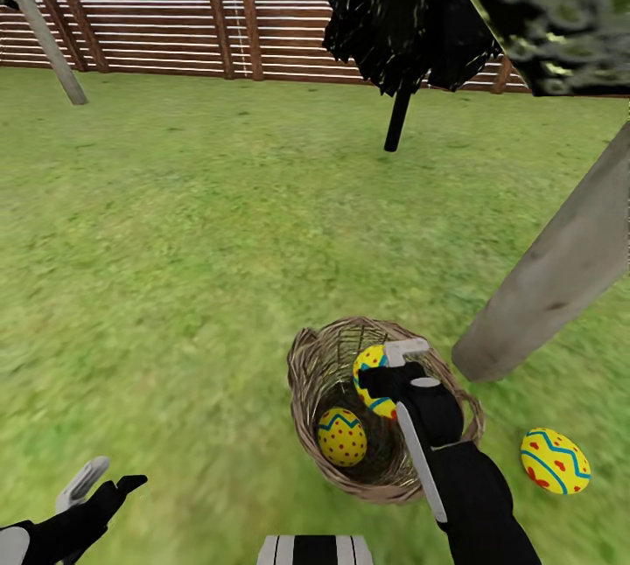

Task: Take the three Easter eggs out of the wicker basket on the lawn in the garden, then place them on the lawn next to a single tree (choose any tree) so that all three eggs are next to the same tree and none are left in the basket.

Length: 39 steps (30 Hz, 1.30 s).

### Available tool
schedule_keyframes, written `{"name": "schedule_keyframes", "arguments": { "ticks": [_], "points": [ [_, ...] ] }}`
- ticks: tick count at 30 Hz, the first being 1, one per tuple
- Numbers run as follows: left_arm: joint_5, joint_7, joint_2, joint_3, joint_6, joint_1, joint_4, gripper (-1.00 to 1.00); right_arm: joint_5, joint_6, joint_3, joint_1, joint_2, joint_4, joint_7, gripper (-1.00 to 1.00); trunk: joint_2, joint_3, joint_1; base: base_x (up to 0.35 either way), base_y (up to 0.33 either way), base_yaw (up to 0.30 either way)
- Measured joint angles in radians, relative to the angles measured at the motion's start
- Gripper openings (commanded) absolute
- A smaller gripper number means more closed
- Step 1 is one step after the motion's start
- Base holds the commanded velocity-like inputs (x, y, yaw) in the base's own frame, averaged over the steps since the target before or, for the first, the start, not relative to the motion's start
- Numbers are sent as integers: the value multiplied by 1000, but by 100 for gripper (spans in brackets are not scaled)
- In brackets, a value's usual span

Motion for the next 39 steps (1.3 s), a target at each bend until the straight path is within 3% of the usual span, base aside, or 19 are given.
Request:
{"name": "schedule_keyframes", "arguments": {
  "ticks": [2,4,7,8,9,12,15,32,39],
  "points": [
    [0,-1,0,0,-4,0,2,100,-1,-7,-4,-3,0,0,38,-100,0,8,-1,0,0,0],
    [2,-3,-1,-1,-6,0,2,100,-2,-47,-8,-9,-1,-1,137,-100,1,15,-2,0,0,0],
    [5,-5,0,-13,-8,0,8,100,-2,-168,-28,-13,-2,-1,305,-100,2,27,-3,0,0,0],
    [6,-5,0,-19,-8,0,9,100,-1,-208,-36,-13,-2,-1,328,-100,2,31,-4,0,0,0],
    [6,-5,0,-24,-9,0,11,100,0,-255,-62,-14,-3,-1,357,-100,2,35,-4,0,0,0],
    [7,-5,-2,-26,-43,0,14,100,-1,-295,-119,-15,-3,-1,483,-100,2,39,-4,0,0,0],
    [8,-7,12,-28,-47,7,15,100,-2,-303,-132,-26,-2,0,471,-100,2,39,-4,0,0,0],
    [8,-7,12,-28,-47,7,15,100,-2,-303,-132,-26,-2,0,471,-100,2,39,-4,0,0,0],
    [5,-5,4,-27,-53,10,21,100,-2,-296,-150,-26,-13,0,473,-100,4,66,-8,0,0,0]
  ]
}}
